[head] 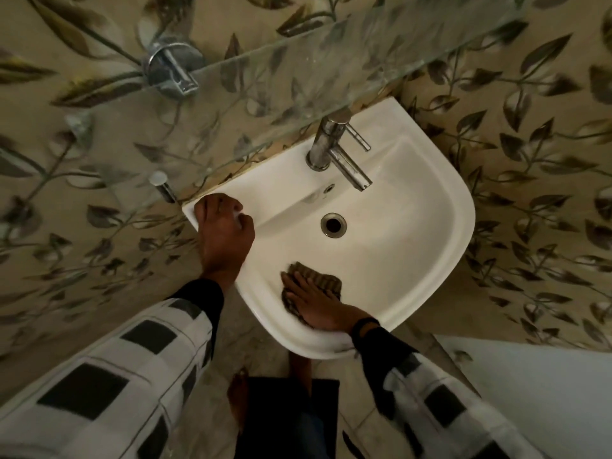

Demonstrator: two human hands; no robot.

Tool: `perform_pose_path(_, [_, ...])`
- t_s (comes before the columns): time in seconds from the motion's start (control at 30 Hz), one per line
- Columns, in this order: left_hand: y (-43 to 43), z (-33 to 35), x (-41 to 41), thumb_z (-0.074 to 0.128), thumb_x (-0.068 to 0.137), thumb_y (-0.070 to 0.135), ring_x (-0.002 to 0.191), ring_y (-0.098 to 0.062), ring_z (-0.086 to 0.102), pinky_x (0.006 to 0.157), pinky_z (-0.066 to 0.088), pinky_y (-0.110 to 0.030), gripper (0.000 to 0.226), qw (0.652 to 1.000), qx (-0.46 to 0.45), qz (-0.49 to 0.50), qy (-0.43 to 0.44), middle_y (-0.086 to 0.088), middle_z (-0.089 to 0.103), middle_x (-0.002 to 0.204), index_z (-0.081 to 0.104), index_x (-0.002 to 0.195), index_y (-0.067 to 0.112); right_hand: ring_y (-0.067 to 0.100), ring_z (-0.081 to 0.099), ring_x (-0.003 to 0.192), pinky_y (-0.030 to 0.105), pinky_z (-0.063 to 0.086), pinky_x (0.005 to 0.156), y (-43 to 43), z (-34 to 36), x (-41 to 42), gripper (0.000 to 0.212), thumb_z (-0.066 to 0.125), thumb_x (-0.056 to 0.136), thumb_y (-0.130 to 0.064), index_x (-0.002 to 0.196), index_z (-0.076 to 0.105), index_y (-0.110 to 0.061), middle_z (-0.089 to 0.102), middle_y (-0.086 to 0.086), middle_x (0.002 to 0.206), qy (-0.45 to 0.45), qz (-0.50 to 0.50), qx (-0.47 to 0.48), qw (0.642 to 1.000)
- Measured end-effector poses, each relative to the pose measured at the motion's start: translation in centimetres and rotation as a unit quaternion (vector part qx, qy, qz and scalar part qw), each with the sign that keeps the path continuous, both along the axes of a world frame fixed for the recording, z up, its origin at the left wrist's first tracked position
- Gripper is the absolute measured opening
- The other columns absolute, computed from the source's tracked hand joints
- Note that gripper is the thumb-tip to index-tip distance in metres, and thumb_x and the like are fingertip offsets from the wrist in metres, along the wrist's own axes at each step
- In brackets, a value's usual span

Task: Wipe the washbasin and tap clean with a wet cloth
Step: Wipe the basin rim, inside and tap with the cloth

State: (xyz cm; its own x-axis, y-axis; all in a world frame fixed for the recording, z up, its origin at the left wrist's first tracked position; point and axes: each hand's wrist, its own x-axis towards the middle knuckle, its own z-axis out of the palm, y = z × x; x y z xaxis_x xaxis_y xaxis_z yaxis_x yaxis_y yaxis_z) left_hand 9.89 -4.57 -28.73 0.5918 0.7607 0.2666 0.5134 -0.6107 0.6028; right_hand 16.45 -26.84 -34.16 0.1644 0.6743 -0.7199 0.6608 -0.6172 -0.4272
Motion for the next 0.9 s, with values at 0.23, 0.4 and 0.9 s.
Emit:
perform_pose_path(0.23, [0.1, -0.3, 0.0, 0.061, 0.074, 0.009, 0.104, -0.027, 0.042, 0.094, 0.037, -0.038, 0.014, 1.0, 0.002, 0.011, -0.004, -0.01, 0.058, 0.098, 0.062, 0.088, 0.008, 0.028, -0.001, 0.152, 0.059, 0.004, 0.118, -4.8, 0.8, 6.0, 0.061, 0.014, 0.099, -0.058, 0.155, -0.001, -0.039, -0.009, -0.007, 0.165, -0.18, -0.001, -0.103, 0.978])
perform_pose_path(0.4, [0.1, -0.1, 0.0, 0.059, 0.075, 0.011, 0.105, -0.031, 0.046, 0.095, 0.036, -0.037, 0.015, 1.0, -0.004, 0.009, 0.012, -0.011, 0.058, 0.099, 0.062, 0.09, 0.008, 0.026, -0.009, 0.152, 0.061, 0.007, 0.117, 0.8, 0.6, 0.2, 0.057, 0.016, 0.105, -0.047, 0.154, -0.009, -0.037, -0.019, -0.011, 0.162, -0.049, -0.038, -0.037, 0.997])
perform_pose_path(0.9, [-0.1, 0.5, -0.2, 0.057, 0.075, 0.007, 0.104, -0.034, 0.047, 0.095, 0.041, -0.042, 0.013, 1.0, -0.006, 0.005, 0.002, -0.014, 0.058, 0.096, 0.062, 0.087, 0.005, 0.017, 0.001, 0.153, 0.052, 0.014, 0.121, -1.6, 4.5, -2.2, 0.053, 0.018, 0.107, -0.034, 0.157, 0.004, -0.026, -0.004, -0.007, 0.165, -0.096, 0.048, -0.001, 0.994])
